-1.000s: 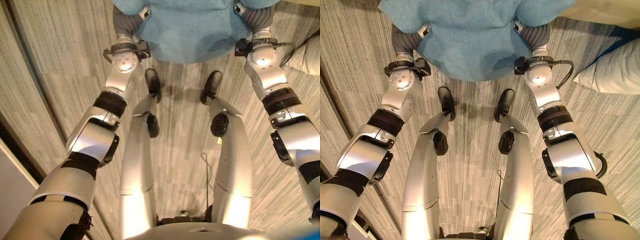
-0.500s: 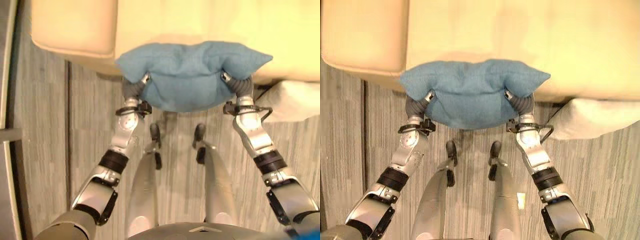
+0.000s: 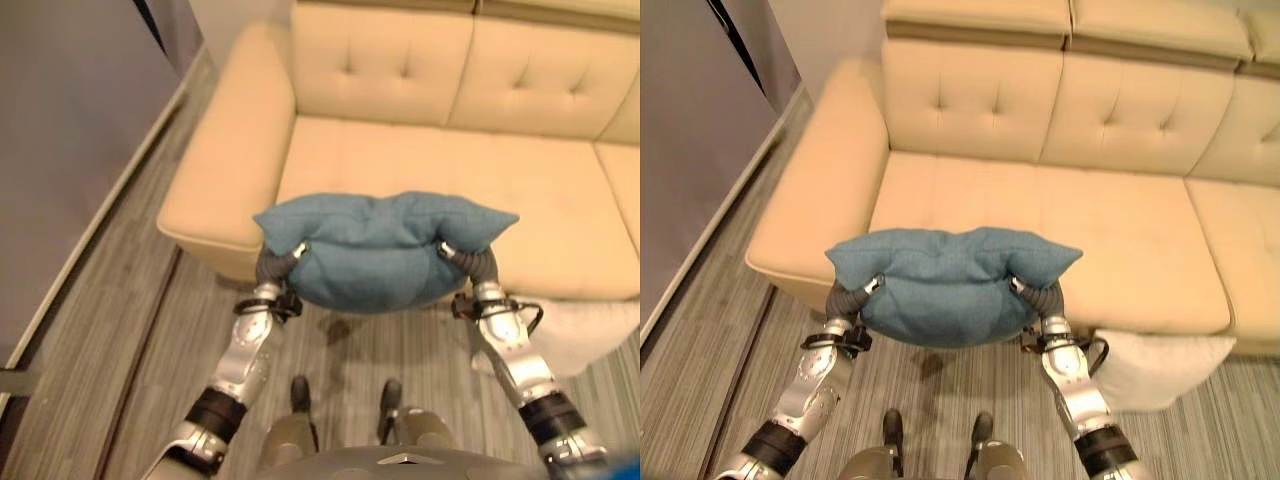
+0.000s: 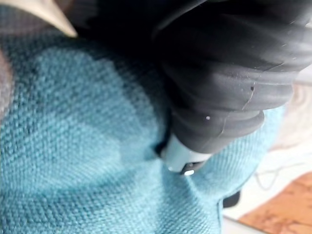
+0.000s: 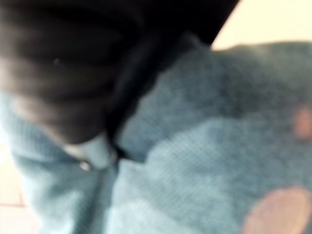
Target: Pick up all the scattered cushions and arrange them neatly on the sofa.
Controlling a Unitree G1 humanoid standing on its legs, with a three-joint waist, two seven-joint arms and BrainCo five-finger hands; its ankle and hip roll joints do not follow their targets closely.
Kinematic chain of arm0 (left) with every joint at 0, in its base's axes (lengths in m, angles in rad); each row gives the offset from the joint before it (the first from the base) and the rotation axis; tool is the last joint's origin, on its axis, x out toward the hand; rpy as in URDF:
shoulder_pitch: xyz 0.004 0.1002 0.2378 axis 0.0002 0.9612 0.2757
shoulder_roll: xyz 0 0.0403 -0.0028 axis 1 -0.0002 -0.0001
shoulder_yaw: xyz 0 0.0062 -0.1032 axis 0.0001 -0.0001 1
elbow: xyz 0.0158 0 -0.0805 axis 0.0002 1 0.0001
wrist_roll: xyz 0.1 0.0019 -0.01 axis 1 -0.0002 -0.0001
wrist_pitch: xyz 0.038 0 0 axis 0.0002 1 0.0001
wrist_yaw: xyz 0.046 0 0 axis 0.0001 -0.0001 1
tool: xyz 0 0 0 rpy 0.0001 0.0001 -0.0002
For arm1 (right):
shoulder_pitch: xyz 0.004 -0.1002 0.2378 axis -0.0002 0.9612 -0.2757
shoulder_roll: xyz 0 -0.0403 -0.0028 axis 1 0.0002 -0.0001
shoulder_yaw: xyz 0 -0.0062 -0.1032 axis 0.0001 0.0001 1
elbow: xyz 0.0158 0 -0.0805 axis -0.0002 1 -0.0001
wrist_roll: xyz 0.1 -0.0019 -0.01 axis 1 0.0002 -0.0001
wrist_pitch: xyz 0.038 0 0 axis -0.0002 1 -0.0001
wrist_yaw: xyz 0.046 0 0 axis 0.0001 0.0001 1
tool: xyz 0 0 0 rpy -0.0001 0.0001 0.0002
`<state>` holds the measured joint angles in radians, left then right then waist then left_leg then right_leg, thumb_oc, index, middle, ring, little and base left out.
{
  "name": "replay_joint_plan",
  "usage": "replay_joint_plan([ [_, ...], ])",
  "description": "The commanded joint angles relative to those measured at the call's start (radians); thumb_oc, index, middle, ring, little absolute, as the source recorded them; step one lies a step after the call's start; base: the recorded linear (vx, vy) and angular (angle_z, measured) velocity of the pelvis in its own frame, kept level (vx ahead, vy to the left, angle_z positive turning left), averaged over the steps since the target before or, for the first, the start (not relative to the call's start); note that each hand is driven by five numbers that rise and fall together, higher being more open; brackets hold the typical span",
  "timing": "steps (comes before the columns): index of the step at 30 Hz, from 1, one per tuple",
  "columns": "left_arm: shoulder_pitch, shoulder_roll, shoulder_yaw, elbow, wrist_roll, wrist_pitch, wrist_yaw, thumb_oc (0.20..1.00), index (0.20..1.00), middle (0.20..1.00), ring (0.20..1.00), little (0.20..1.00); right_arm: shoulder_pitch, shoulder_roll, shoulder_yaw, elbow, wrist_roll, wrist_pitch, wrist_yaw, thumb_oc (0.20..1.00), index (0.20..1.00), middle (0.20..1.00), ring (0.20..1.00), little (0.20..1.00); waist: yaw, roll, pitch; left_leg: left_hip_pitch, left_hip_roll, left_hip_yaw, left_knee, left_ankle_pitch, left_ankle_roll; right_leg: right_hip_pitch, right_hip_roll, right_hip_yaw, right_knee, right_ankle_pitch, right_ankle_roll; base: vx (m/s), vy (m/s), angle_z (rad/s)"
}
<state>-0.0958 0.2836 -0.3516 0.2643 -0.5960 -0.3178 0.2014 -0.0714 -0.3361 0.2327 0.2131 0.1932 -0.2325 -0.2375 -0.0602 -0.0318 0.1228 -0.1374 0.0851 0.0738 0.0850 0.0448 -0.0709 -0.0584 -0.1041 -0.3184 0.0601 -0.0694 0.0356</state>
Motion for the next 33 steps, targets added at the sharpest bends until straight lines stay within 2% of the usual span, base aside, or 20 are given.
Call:
replay_joint_plan([
  [1,-0.081,-0.033,-0.043,-0.040,0.064,-0.037,-0.070,0.200,0.200,0.200,0.200,0.200,-0.068,0.005,-0.017,-0.106,-0.006,-0.082,0.033,0.200,0.200,0.200,0.200,0.200,-0.010,-0.026,-0.021,-0.031,-0.006,0.011,0.130,-0.059,-0.060,0.015,0.008,0.071,0.010,-0.015,0.049,0.11,0.069,0.00],
  [3,-0.059,-0.031,-0.049,-0.054,0.080,-0.018,-0.070,0.200,0.200,0.200,0.200,0.200,-0.053,0.000,-0.033,-0.101,-0.001,-0.074,0.029,0.200,0.200,0.200,0.200,0.200,-0.002,-0.039,-0.041,-0.066,0.001,0.064,0.093,-0.047,-0.037,0.039,0.000,0.072,0.006,-0.006,0.060,0.16,0.128,0.10],
  [8,-0.010,-0.020,-0.042,-0.075,0.078,-0.006,-0.086,0.200,0.200,0.200,0.200,0.200,-0.054,-0.015,-0.062,-0.111,-0.065,-0.054,0.012,0.200,0.200,0.200,0.200,0.200,0.007,-0.030,-0.068,0.024,-0.030,0.076,0.032,-0.085,-0.004,0.076,-0.017,0.106,0.029,-0.002,0.096,0.21,0.189,-0.13],
  [11,0.008,-0.002,-0.030,-0.089,0.078,0.003,-0.093,0.200,0.200,0.200,0.200,0.200,-0.065,-0.004,-0.087,-0.105,-0.060,-0.058,0.004,0.200,0.200,0.200,0.200,0.200,0.027,-0.020,-0.061,0.061,-0.059,0.100,0.021,-0.121,0.048,0.030,-0.053,0.136,0.183,0.041,0.135,0.16,0.279,-0.53],
  [12,0.017,0.011,-0.023,-0.099,0.079,0.005,-0.096,0.200,0.200,0.200,0.200,0.200,-0.075,0.003,-0.090,-0.102,-0.059,-0.056,0.003,0.200,0.200,0.200,0.200,0.200,0.030,-0.008,-0.050,0.084,-0.064,0.111,0.013,-0.132,0.073,-0.021,-0.074,0.135,0.303,0.088,0.159,0.09,0.202,-0.61],
  [13,0.017,0.011,-0.023,-0.099,0.079,0.005,-0.096,0.200,0.200,0.200,0.200,0.200,-0.075,0.003,-0.090,-0.102,-0.059,-0.056,0.003,0.200,0.200,0.200,0.200,0.200,0.030,-0.008,-0.050,0.084,-0.064,0.111,0.013,-0.132,0.073,-0.021,-0.074,0.135,0.303,0.088,0.159,0.17,0.233,-0.45],
  [14,0.032,0.018,-0.012,-0.101,0.087,0.008,-0.099,0.200,0.200,0.200,0.200,0.200,-0.072,0.011,-0.093,-0.106,-0.056,-0.057,0.012,0.200,0.200,0.200,0.200,0.200,0.032,0.005,-0.042,0.125,-0.069,0.119,-0.011,-0.142,0.089,-0.083,-0.091,0.123,0.394,0.110,0.161,0.14,0.135,-0.33],
  [17,0.045,0.014,-0.005,-0.095,0.084,0.009,-0.112,0.200,0.200,0.200,0.200,0.200,-0.071,0.008,-0.097,-0.107,-0.052,-0.054,0.026,0.200,0.200,0.200,0.200,0.200,0.017,0.015,-0.036,0.173,-0.078,0.104,-0.057,-0.147,0.087,-0.153,-0.065,0.120,0.321,0.084,0.139,0.22,0.051,-0.38],
  [18,0.047,0.011,-0.003,-0.094,0.085,0.009,-0.113,0.200,0.200,0.200,0.200,0.200,-0.073,0.007,-0.098,-0.109,-0.050,-0.055,0.027,0.200,0.200,0.200,0.200,0.200,0.012,0.013,-0.032,0.184,-0.084,0.098,-0.064,-0.151,0.084,-0.166,-0.055,0.121,0.256,0.082,0.135,0.33,-0.080,0.07],
  [19,0.041,0.005,0.000,-0.094,0.085,0.009,-0.115,0.200,0.200,0.200,0.200,0.200,-0.073,0.002,-0.100,-0.108,-0.049,-0.056,0.027,0.200,0.200,0.200,0.200,0.200,-0.001,0.005,-0.028,0.208,-0.095,0.081,-0.074,-0.167,0.075,-0.188,-0.041,0.122,0.118,0.100,0.138,0.33,-0.103,0.11],
  [22,0.023,-0.002,-0.005,-0.086,0.083,0.003,-0.126,0.200,0.200,0.200,0.200,0.200,-0.063,-0.013,-0.108,-0.107,-0.060,-0.054,0.024,0.200,0.200,0.200,0.200,0.200,-0.021,-0.005,-0.025,0.230,-0.105,0.056,-0.057,-0.200,0.065,-0.180,-0.025,0.146,0.042,0.111,0.146,0.21,-0.073,0.41],
  [24,0.021,-0.023,-0.015,-0.071,0.090,0.003,-0.128,0.200,0.200,0.200,0.200,0.200,-0.040,-0.019,-0.119,-0.109,-0.063,-0.055,0.025,0.200,0.200,0.200,0.200,0.200,-0.028,-0.012,-0.034,0.238,-0.107,0.046,-0.022,-0.223,0.051,-0.142,-0.014,0.159,0.030,0.110,0.131,0.26,-0.098,0.57],
  [25,0.024,-0.036,-0.019,-0.070,0.084,0.002,-0.127,0.200,0.200,0.200,0.200,0.200,-0.031,-0.024,-0.125,-0.106,-0.064,-0.056,0.023,0.200,0.200,0.200,0.200,0.200,-0.032,-0.010,-0.041,0.233,-0.102,0.040,0.014,-0.211,0.032,-0.122,-0.004,0.159,0.031,0.108,0.122,0.32,-0.187,0.80],
  [26,0.026,-0.047,-0.029,-0.067,0.069,0.009,-0.132,0.200,0.200,0.200,0.200,0.200,-0.014,-0.033,-0.132,-0.107,-0.058,-0.057,0.025,0.200,0.200,0.200,0.200,0.200,-0.036,-0.013,-0.046,0.200,-0.091,0.037,0.134,-0.165,-0.010,-0.086,0.006,0.149,0.023,0.101,0.102,0.30,-0.215,0.78],
  [27,0.024,-0.049,-0.034,-0.066,0.067,0.012,-0.135,0.200,0.200,0.200,0.200,0.200,-0.006,-0.039,-0.137,-0.109,-0.055,-0.057,0.027,0.200,0.200,0.200,0.200,0.200,-0.038,-0.021,-0.045,0.158,-0.074,0.040,0.218,-0.137,-0.030,-0.063,0.006,0.146,0.014,0.093,0.087,0.20,-0.171,0.79],
  [28,0.024,-0.049,-0.034,-0.066,0.067,0.012,-0.135,0.200,0.200,0.200,0.200,0.200,-0.006,-0.039,-0.137,-0.109,-0.054,-0.057,0.027,0.200,0.200,0.200,0.200,0.200,-0.040,-0.020,-0.045,0.151,-0.071,0.037,0.228,-0.141,-0.032,-0.063,0.007,0.143,0.013,0.094,0.086,0.12,-0.131,0.50],
  [29,0.025,-0.048,-0.037,-0.071,0.068,0.015,-0.137,0.200,0.200,0.200,0.200,0.200,-0.006,-0.046,-0.137,-0.109,-0.052,-0.060,0.025,0.200,0.200,0.200,0.200,0.200,-0.039,-0.027,-0.042,0.108,-0.057,0.036,0.318,-0.107,-0.048,-0.045,0.012,0.140,0.007,0.086,0.068,0.10,-0.120,0.42],
  [30,0.027,-0.047,-0.040,-0.070,0.068,0.017,-0.141,0.200,0.200,0.200,0.200,0.200,-0.007,-0.052,-0.135,-0.105,-0.047,-0.059,0.024,0.200,0.200,0.200,0.200,0.200,-0.033,-0.035,-0.039,0.081,-0.049,0.041,0.367,-0.095,-0.046,-0.027,0.014,0.137,-0.001,0.074,0.057,0.17,-0.185,0.25],
  [31,0.031,-0.047,-0.039,-0.070,0.064,0.024,-0.139,0.200,0.200,0.200,0.200,0.200,-0.014,-0.055,-0.126,-0.101,-0.041,-0.054,0.024,0.200,0.200,0.200,0.200,0.200,-0.022,-0.044,-0.035,0.019,-0.043,0.041,0.399,-0.118,-0.030,-0.005,0.017,0.138,-0.008,0.055,0.046,0.15,-0.133,0.04],
  [33,0.039,-0.044,-0.037,-0.069,0.072,0.030,-0.142,0.200,0.200,0.200,0.200,0.200,-0.018,-0.053,-0.123,-0.101,-0.038,-0.052,0.028,0.200,0.200,0.200,0.200,0.200,-0.010,-0.051,-0.042,-0.005,-0.048,0.038,0.326,-0.157,-0.007,0.009,0.017,0.146,-0.015,0.044,0.050,0.18,-0.052,-0.12],
])
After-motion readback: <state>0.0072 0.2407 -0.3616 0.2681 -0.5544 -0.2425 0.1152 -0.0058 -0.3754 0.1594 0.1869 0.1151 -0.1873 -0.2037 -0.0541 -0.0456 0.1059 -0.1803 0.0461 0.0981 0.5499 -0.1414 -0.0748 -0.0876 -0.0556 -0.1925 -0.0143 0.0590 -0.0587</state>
